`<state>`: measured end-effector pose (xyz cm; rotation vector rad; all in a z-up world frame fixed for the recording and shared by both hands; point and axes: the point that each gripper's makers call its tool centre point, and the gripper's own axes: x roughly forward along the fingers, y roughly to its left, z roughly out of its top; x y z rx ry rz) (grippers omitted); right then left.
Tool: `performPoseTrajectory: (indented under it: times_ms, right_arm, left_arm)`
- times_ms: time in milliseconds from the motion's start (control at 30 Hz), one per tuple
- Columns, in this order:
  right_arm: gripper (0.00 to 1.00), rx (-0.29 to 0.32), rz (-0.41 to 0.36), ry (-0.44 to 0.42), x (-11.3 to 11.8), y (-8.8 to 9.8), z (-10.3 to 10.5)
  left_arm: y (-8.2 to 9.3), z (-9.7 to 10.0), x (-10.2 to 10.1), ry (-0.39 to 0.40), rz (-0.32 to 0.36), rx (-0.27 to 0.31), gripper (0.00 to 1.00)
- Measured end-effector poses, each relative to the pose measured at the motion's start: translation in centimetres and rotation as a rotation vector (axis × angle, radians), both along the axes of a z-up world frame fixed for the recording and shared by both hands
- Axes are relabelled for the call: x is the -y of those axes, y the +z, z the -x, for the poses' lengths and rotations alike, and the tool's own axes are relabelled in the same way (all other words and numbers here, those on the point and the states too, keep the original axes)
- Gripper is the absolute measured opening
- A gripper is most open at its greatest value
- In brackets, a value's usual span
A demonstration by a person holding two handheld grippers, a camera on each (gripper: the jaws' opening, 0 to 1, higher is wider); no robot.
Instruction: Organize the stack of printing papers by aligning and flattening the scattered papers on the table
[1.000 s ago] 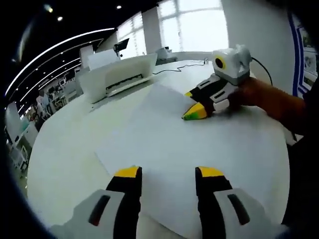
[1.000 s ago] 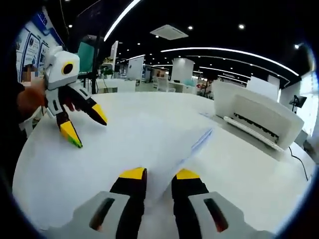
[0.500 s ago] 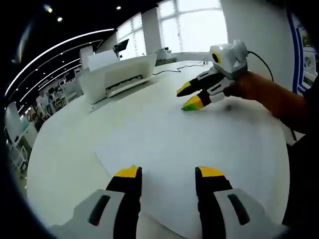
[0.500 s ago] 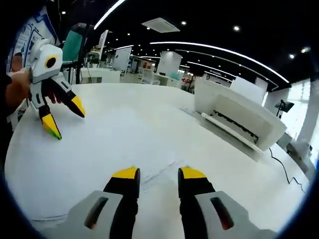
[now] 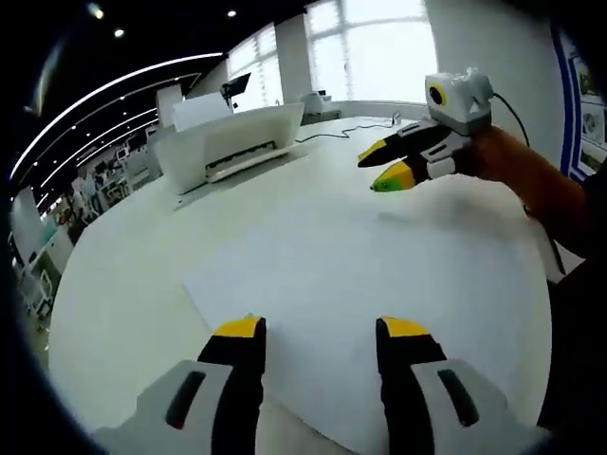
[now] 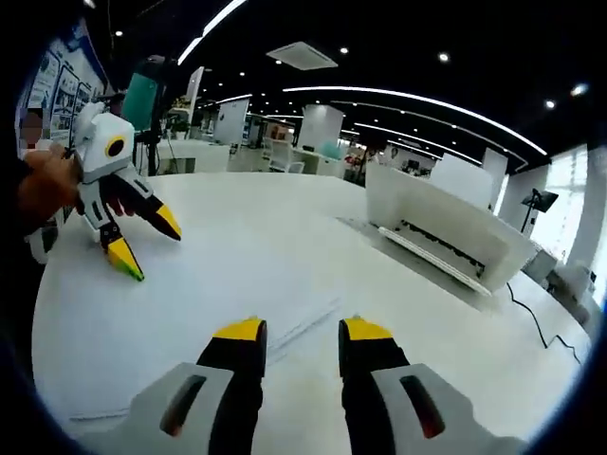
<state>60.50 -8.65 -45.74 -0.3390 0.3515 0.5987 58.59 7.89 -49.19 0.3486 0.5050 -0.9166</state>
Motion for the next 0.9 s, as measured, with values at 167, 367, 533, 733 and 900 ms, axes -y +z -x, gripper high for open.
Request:
performPoseTrajectory:
  times_ms: [167,367,533,733,900]
  right_arm:
    - [0.27,-0.008,-0.02,0.022,-0.3,0.4,1.1]
    - [0.27,-0.001,-0.07,0.044,0.1,1.5,2.0]
    - [0.27,0.008,-0.104,0.051,0.3,2.7,3.2]
    - [0.28,0.026,-0.136,0.056,0.7,4.2,4.8]
    - [0.29,0.048,-0.159,0.059,1.1,5.5,6.2]
  left_arm:
    - [0.1,0.0,-0.3,0.003,0.006,-0.017,0.57]
    - [2.0,0.7,-1.3,0.001,0.06,-0.003,0.58]
    - [4.2,1.2,-3.4,0.027,0.137,-0.002,0.58]
    - [6.1,1.6,-7.0,0.088,0.191,0.013,0.57]
    - [7.6,2.3,-10.0,0.145,0.243,0.029,0.57]
